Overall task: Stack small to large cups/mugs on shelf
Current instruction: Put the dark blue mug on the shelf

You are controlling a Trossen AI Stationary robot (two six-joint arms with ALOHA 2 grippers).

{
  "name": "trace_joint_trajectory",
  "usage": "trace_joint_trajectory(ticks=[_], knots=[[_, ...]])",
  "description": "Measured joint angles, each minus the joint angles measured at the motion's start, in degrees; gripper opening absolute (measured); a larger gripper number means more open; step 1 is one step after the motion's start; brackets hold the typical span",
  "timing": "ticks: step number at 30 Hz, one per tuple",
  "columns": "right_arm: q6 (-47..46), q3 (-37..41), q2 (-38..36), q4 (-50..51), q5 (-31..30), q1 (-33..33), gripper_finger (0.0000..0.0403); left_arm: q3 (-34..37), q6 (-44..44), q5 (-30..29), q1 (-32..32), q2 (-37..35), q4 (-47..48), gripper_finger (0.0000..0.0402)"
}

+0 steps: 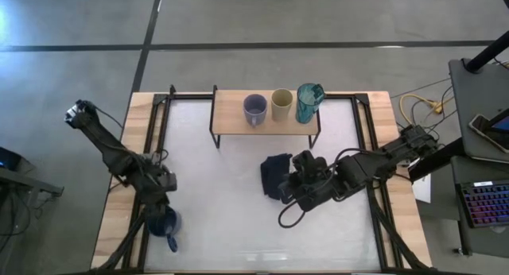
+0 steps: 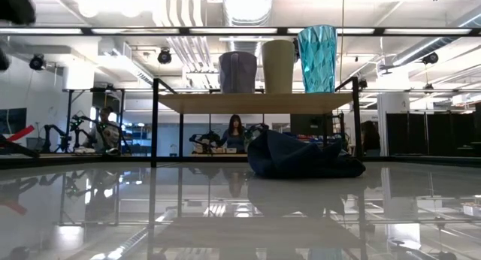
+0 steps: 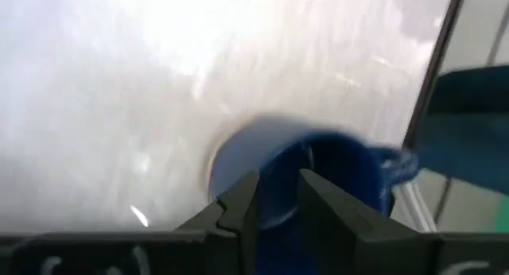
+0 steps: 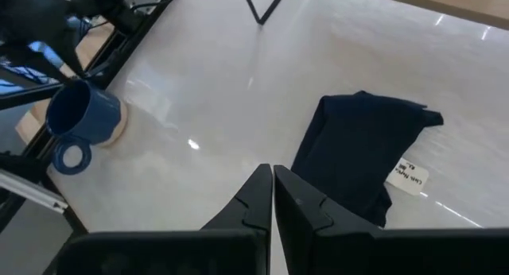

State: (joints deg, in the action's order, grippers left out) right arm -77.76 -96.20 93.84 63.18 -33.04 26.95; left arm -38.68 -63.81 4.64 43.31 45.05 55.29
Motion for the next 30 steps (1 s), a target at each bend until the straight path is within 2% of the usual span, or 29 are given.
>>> trace_joint_trajectory(ticks=[5,10,17,22,30], knots=[[0.2,0.0,0.0,0.0,0.0,-1.1,0.0009,-6.3,5.9,-3.3,0.0,1.8,6.3,0.0075],[0.5,0.0,0.0,0.0,0.0,-1.9,0.0009,-7.8,8.9,-0.7,0.0,4.5,10.5,0.0083],[0.5,0.0,0.0,0.3,0.0,-2.0,0.0009,-10.5,15.1,0.6,0.0,9.0,10.3,0.0137],[0.4,0.0,0.0,1.3,0.0,-2.1,0.0009,-10.5,17.9,2.1,0.0,12.7,14.3,0.0173],[0.8,0.4,0.0,1.4,0.0,-2.5,0.0009,-9.7,19.2,1.9,0.3,16.4,15.5,0.0180]])
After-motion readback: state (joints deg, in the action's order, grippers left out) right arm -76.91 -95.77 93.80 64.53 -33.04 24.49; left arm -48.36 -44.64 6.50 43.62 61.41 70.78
